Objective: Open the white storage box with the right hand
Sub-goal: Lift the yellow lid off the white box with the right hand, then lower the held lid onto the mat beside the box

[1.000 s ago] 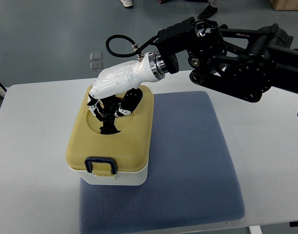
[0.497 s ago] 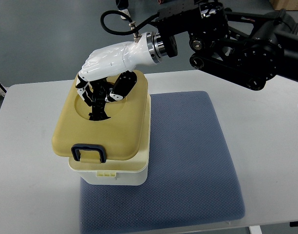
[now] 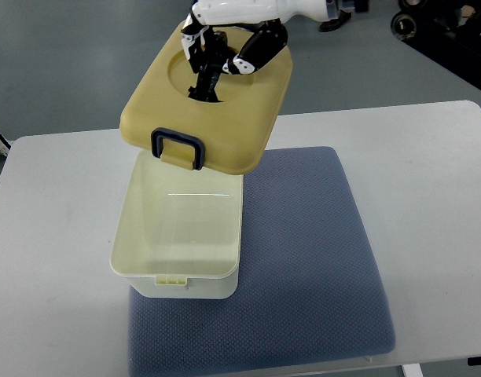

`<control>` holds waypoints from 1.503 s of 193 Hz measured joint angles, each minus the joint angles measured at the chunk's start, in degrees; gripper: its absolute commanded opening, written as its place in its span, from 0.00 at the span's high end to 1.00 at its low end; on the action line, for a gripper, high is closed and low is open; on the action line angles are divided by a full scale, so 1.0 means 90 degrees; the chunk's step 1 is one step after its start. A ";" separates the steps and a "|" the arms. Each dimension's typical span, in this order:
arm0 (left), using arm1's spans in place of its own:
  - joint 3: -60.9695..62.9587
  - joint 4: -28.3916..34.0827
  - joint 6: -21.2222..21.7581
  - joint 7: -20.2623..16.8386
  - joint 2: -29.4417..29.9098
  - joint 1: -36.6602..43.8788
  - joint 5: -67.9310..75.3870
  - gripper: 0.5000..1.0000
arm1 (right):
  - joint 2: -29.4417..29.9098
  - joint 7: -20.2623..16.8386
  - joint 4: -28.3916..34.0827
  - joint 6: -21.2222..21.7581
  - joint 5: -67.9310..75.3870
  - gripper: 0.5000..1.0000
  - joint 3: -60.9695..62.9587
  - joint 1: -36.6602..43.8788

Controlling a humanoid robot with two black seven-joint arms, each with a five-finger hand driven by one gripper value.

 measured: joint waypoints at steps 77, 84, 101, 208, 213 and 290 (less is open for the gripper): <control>0.0000 0.0000 0.0000 0.0000 0.0000 0.0002 0.0000 0.00 | -0.1518 0.0127 -0.0360 -0.0821 0.0438 1.00 -0.0006 -0.1177; 0.0000 0.0000 0.0000 0.0000 0.0000 0.0003 0.0000 0.00 | -0.1534 0.0127 -0.0424 -0.0933 0.0438 1.00 -0.0027 -0.1351; 0.0000 0.0000 0.0000 0.0000 0.0000 0.0001 0.0000 0.00 | -0.1505 0.0127 -0.0618 -0.1165 0.0438 1.00 -0.0069 -0.1709; 0.0000 0.0000 0.0000 0.0000 0.0000 0.0002 0.0000 0.00 | -0.0959 0.0136 -0.0923 -0.1827 0.0393 1.00 -0.0125 -0.3137; 0.0000 0.0000 0.0000 0.0000 0.0000 0.0002 0.0000 0.00 | -0.0937 0.0137 -0.0923 -0.1847 0.0389 1.00 -0.0125 -0.3177; 0.0000 0.0000 0.0000 0.0000 0.0000 0.0003 0.0000 0.00 | -0.0566 0.0128 -0.0952 -0.2210 0.0340 0.95 -0.0398 -0.3662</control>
